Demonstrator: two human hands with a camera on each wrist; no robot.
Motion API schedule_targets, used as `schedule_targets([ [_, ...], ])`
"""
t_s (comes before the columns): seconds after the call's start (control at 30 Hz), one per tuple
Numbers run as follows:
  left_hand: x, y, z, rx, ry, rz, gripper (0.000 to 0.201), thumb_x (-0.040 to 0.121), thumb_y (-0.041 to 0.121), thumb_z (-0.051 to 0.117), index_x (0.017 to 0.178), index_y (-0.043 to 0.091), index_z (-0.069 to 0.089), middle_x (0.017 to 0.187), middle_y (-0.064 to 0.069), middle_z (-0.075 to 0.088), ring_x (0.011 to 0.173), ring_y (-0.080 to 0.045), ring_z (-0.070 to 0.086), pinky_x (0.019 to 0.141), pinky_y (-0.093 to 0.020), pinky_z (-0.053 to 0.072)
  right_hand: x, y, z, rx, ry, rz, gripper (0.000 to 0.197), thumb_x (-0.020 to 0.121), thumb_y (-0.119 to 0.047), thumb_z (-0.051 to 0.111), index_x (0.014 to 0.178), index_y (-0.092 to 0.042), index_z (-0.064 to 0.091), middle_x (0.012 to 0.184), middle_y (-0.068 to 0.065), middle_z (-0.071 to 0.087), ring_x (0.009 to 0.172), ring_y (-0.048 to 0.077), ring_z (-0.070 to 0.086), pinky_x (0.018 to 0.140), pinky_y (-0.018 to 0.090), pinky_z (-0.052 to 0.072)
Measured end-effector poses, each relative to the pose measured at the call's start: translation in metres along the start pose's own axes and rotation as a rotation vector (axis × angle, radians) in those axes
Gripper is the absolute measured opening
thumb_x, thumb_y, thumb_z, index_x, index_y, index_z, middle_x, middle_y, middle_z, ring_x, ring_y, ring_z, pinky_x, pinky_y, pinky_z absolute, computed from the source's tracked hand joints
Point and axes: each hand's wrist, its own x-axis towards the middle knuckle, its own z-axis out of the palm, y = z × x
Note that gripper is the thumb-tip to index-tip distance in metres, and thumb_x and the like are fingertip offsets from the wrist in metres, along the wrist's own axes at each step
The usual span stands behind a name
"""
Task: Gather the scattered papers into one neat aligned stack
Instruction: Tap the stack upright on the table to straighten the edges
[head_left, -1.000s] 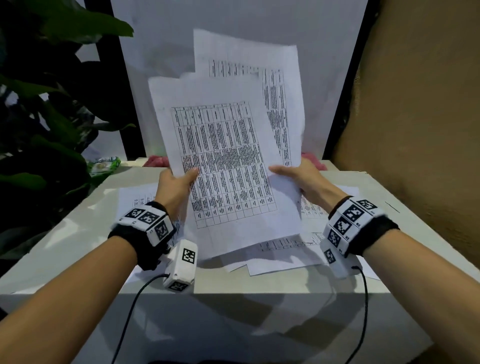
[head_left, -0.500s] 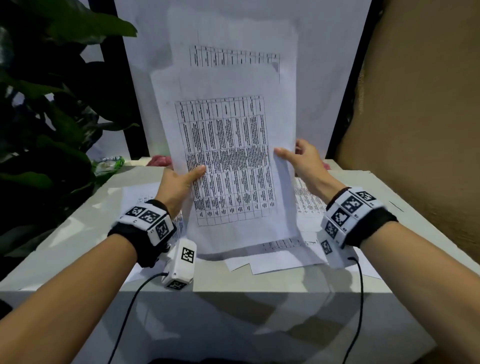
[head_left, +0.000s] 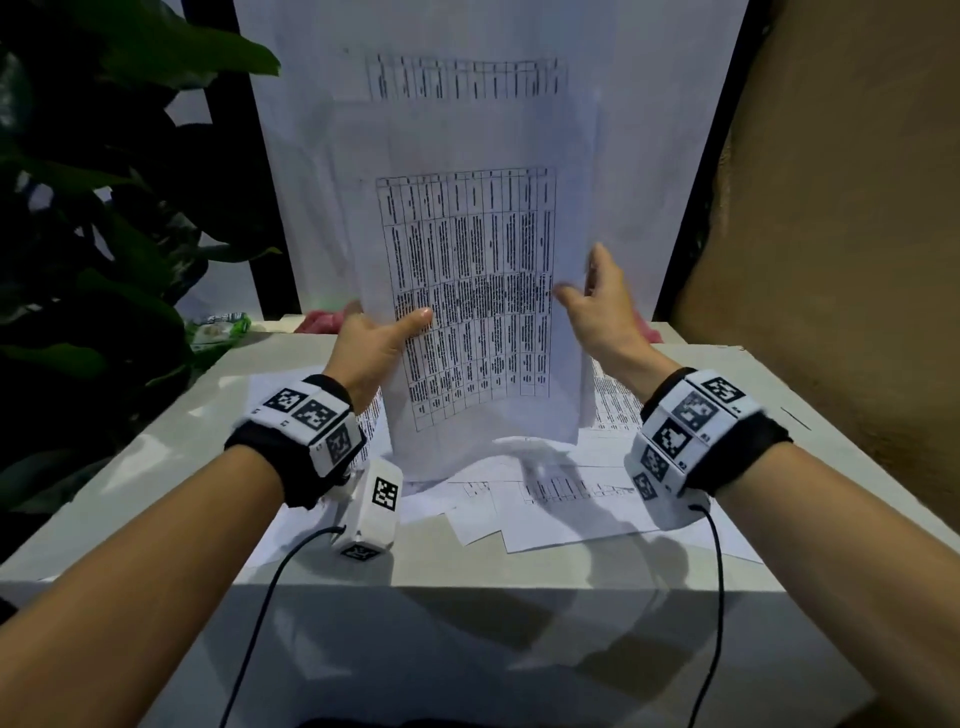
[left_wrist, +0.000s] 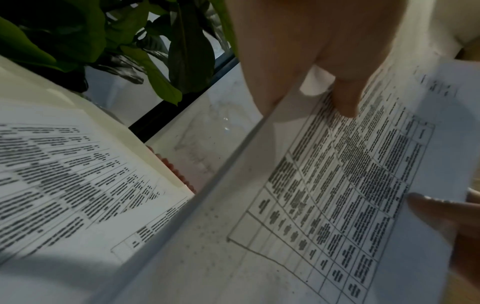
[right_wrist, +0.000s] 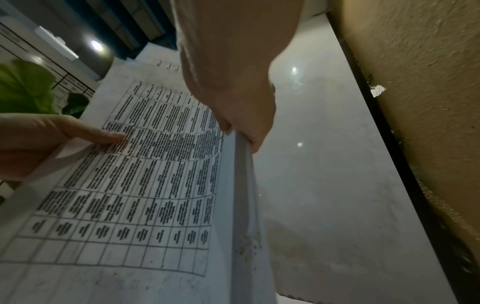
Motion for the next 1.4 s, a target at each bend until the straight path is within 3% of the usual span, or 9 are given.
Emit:
schedule_targets([
  [0.1, -0.003, 0.004, 0.000, 0.026, -0.056, -0.015, 0.051, 0.063, 0.043, 0.079, 0.054, 0.019, 0.035, 0.061, -0.006, 0.042, 0.064, -0.021, 0.043, 0.084, -0.023, 0.050, -0.006, -0.004, 0.003, 0.047, -0.011, -0.005, 0.067, 0.083, -0.019, 0.066, 0.139, -0.004, 0.032, 0.141, 0.014, 0.046, 0.131, 0.026, 0.045, 0.110, 0.046, 0.037],
  [0.27, -0.009, 0.013, 0.001, -0.021, -0.029, 0.031, 0.016, 0.081, 0.015, 0.067, 0.094, 0.017, 0.057, 0.096, -0.002, 0.062, 0.098, -0.021, 0.060, 0.109, -0.046, 0.039, -0.007, -0.003, -0.001, 0.117, 0.066, 0.027, 0.050, 0.083, -0.014, 0.067, 0.127, -0.004, 0.045, 0.121, 0.012, 0.061, 0.110, 0.023, 0.059, 0.101, 0.041, 0.047],
  [0.47, 0.002, 0.018, -0.006, 0.083, -0.001, 0.021, 0.105, 0.046, 0.063, 0.078, 0.115, -0.010, 0.049, 0.115, -0.020, 0.058, 0.108, -0.025, 0.057, 0.111, -0.042, 0.035, -0.001, -0.014, -0.007, 0.168, 0.034, 0.027, 0.035, 0.084, -0.008, 0.064, 0.118, -0.001, 0.055, 0.101, 0.005, 0.064, 0.090, 0.017, 0.063, 0.088, 0.029, 0.054],
  [0.57, -0.002, 0.036, -0.001, 0.095, 0.021, 0.019, 0.127, 0.045, 0.070, 0.075, 0.133, -0.012, 0.035, 0.138, -0.035, 0.040, 0.126, -0.043, 0.047, 0.116, -0.044, 0.027, -0.001, -0.026, -0.011, 0.213, 0.039, 0.028, 0.025, 0.086, -0.018, 0.063, 0.108, -0.007, 0.058, 0.090, -0.005, 0.063, 0.080, 0.005, 0.061, 0.069, 0.011, 0.052],
  [0.67, -0.007, 0.062, 0.009, 0.037, 0.047, 0.038, 0.112, 0.068, 0.065, 0.065, 0.146, 0.000, 0.018, 0.152, -0.018, 0.031, 0.137, -0.030, 0.036, 0.116, -0.046, 0.027, 0.006, -0.048, -0.015, 0.212, 0.131, 0.073, 0.024, 0.088, -0.040, 0.057, 0.078, -0.018, 0.053, 0.073, -0.007, 0.052, 0.065, 0.004, 0.048, 0.057, 0.014, 0.041],
  [0.83, 0.002, 0.095, 0.015, 0.028, 0.144, 0.118, 0.100, 0.055, 0.089, 0.047, 0.115, 0.010, 0.057, 0.112, -0.016, 0.059, 0.104, -0.026, 0.058, 0.105, -0.052, 0.041, 0.020, -0.082, -0.020, 0.277, 0.236, 0.171, 0.071, 0.084, -0.060, 0.050, 0.124, -0.002, 0.053, 0.132, 0.007, 0.055, 0.122, 0.021, 0.050, 0.103, 0.040, 0.038],
  [1.03, 0.010, 0.104, 0.022, 0.001, 0.244, 0.079, 0.051, 0.076, 0.068, 0.048, 0.073, 0.018, 0.055, 0.087, -0.006, 0.052, 0.080, -0.017, 0.049, 0.073, -0.033, 0.042, 0.026, -0.082, -0.016, 0.331, 0.278, 0.244, 0.027, 0.084, -0.043, 0.053, 0.078, -0.017, 0.058, 0.075, -0.007, 0.048, 0.073, 0.012, 0.044, 0.068, 0.029, 0.035],
  [1.27, 0.016, 0.106, 0.022, -0.020, 0.259, 0.109, 0.043, 0.073, 0.054, 0.048, 0.083, 0.014, 0.059, 0.092, -0.006, 0.061, 0.088, -0.020, 0.057, 0.081, -0.034, 0.044, 0.023, -0.085, -0.017, 0.342, 0.259, 0.205, 0.027, 0.082, -0.042, 0.051, 0.068, -0.018, 0.048, 0.075, -0.001, 0.048, 0.071, 0.015, 0.045, 0.068, 0.031, 0.036],
  [1.4, 0.012, 0.101, 0.018, -0.039, 0.144, 0.155, 0.077, 0.060, 0.071, 0.053, 0.106, 0.011, 0.067, 0.115, -0.008, 0.066, 0.109, -0.024, 0.061, 0.101, -0.048, 0.045, 0.019, -0.071, -0.023, 0.326, 0.087, 0.070, 0.046, 0.076, -0.050, 0.061, 0.103, -0.013, 0.065, 0.112, 0.007, 0.067, 0.106, 0.022, 0.062, 0.092, 0.036, 0.049],
])
